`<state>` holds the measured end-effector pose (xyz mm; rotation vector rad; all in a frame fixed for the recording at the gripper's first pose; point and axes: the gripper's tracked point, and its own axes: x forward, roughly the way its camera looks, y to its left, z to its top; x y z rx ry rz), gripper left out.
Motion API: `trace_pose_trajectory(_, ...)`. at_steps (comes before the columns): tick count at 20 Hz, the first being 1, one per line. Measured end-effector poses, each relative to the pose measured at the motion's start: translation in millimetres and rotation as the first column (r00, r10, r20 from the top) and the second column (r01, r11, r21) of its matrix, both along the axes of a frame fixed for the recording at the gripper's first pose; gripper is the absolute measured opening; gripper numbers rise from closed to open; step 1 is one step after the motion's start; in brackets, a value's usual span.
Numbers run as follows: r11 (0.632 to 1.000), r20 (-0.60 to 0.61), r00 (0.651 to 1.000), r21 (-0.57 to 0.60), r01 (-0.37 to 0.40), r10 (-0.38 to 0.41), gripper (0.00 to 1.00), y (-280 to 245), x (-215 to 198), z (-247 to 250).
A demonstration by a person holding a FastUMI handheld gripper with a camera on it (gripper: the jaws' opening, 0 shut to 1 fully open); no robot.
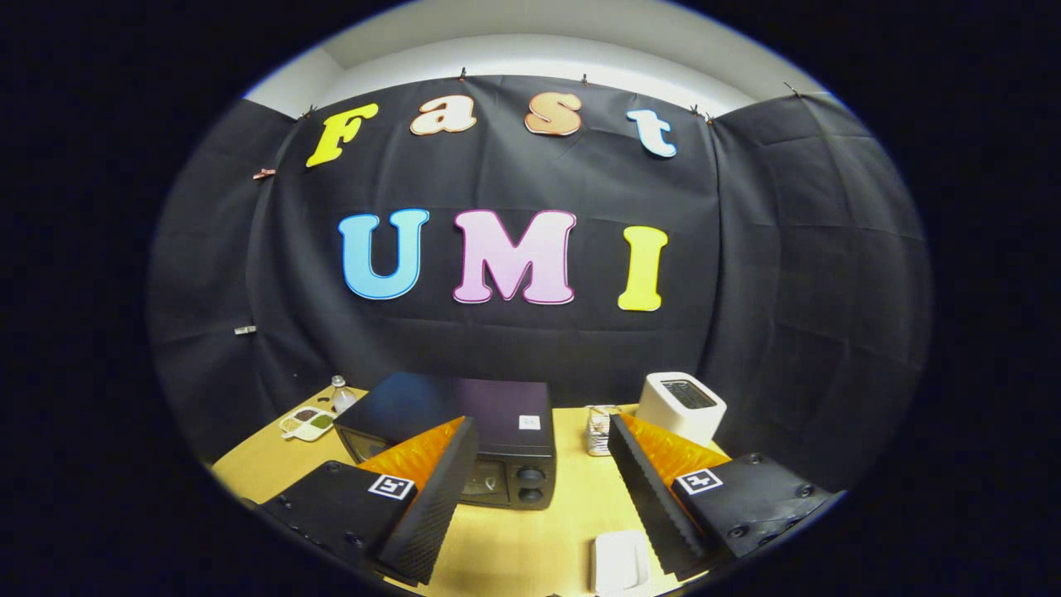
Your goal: Open the toaster oven, put the food inside, and close the toaster oven door.
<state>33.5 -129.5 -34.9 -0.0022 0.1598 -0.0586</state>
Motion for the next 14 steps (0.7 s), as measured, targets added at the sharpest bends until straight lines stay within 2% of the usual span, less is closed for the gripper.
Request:
trace_pose_trajectory(2, 0.999, 0.009, 0.999, -0.006, 0.039, -0.039, 0.98, -10.1, -15.2, 3.6)
trace_pose_trajectory(7, 0.993, 0.012, 0.996, 0.067, 0.093, -0.094, 0.98, -13.5, -44.5, 8.3)
trace_pose_trajectory(14, 0.997, 0.037, 0.998, 0.063, 0.051, -0.054, 0.98, 6.0, -42.3, 19.7)
